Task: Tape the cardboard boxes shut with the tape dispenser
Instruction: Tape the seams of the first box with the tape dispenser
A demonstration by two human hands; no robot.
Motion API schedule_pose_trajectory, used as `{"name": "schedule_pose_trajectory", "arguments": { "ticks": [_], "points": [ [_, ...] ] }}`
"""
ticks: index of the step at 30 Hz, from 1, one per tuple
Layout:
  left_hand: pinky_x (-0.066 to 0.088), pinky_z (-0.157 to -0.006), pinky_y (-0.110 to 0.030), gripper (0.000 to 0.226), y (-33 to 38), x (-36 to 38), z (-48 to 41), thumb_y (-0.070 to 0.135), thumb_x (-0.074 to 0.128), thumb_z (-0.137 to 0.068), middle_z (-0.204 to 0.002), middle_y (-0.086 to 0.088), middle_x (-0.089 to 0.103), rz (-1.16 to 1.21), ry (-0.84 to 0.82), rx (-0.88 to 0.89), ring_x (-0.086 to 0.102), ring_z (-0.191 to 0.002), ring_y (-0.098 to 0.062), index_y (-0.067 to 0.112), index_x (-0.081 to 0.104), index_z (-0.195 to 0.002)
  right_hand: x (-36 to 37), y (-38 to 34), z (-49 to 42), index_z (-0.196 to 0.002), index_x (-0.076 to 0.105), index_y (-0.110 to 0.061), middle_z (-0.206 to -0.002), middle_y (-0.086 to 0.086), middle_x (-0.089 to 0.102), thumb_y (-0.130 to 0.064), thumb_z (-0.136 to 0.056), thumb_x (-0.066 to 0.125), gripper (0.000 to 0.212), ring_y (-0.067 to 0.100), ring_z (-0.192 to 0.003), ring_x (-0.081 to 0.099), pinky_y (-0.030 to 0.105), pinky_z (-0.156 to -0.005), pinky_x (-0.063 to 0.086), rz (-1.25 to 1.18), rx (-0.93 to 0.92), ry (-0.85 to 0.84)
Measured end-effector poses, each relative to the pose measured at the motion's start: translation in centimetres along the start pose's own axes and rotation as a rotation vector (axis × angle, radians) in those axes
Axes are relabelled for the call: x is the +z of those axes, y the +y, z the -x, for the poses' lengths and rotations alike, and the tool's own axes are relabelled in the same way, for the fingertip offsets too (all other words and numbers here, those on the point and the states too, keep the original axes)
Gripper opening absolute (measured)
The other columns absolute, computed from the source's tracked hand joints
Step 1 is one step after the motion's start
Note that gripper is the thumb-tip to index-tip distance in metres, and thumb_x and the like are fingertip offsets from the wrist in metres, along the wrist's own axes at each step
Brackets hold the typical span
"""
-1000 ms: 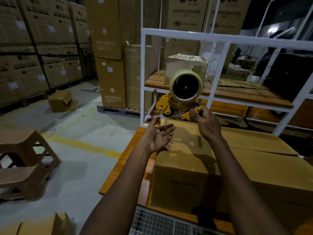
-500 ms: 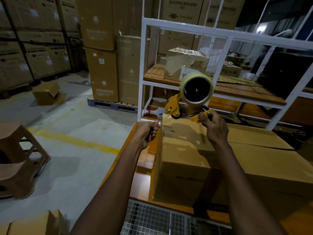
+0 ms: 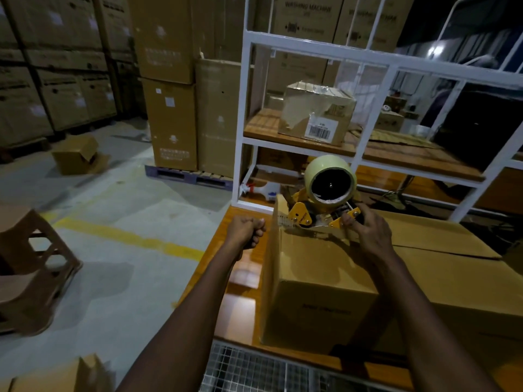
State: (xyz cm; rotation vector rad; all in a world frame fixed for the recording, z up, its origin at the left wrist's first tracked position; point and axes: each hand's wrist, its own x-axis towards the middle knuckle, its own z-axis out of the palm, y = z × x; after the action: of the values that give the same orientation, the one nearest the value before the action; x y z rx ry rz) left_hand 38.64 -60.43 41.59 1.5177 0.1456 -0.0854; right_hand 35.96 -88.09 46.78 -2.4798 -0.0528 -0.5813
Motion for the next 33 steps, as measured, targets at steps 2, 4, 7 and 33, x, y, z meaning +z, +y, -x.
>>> {"name": "schedule_pose_trajectory", "arguments": {
  "ticks": [2, 4, 7, 33],
  "points": [
    [0.036, -0.042, -0.021, 0.023, -0.3, 0.0, -0.5, 0.018, 0.059, -0.098, -0.056, 0.000, 0.055, -0.001, -0.013, 0.004, 0.044, -0.043, -0.009, 0.004, 0.066, -0.082, -0.1, 0.0, -0.1, -0.127, 0.056, -0.010, -0.112, 0.015, 0.064, -0.078, -0.070, 0.031, 0.092, 0.031, -0.101, 0.055, 0.042, -0.082, 0.037, -0.006, -0.013, -0.001],
    [0.035, -0.041, -0.021, 0.024, -0.7, 0.1, -1.0, 0.018, 0.059, -0.098, -0.056, -0.001, 0.054, 0.009, -0.029, 0.004, 0.044, -0.042, -0.009, 0.004, 0.066, -0.080, 0.0, 0.4, -0.2, -0.129, 0.055, -0.012, -0.112, 0.013, 0.063, -0.077, -0.073, 0.035, 0.088, 0.032, -0.103, 0.055, 0.043, -0.083, 0.038, 0.012, -0.002, -0.015],
    [0.035, -0.039, -0.020, 0.024, -2.0, 0.2, -1.6, 0.020, 0.061, -0.097, -0.058, -0.002, 0.055, 0.018, -0.039, -0.003, 0.043, -0.040, -0.008, 0.005, 0.066, -0.079, 0.2, 1.2, -0.2, -0.131, 0.054, -0.018, -0.113, 0.009, 0.063, -0.084, -0.072, 0.032, 0.091, 0.030, -0.106, 0.055, 0.046, -0.087, 0.040, 0.056, -0.014, -0.036],
    [0.049, -0.075, -0.017, 0.014, -5.1, 2.2, -0.5, 0.012, 0.063, -0.093, -0.095, 0.003, 0.073, -0.266, 0.302, 0.401, 0.063, -0.085, -0.006, 0.014, 0.075, -0.101, 1.1, 1.6, 0.1, -0.125, 0.058, -0.017, -0.117, 0.011, 0.060, -0.079, -0.072, 0.028, 0.087, 0.028, -0.112, 0.043, 0.041, -0.087, 0.023, 0.215, -0.067, -0.035]
  ]
}}
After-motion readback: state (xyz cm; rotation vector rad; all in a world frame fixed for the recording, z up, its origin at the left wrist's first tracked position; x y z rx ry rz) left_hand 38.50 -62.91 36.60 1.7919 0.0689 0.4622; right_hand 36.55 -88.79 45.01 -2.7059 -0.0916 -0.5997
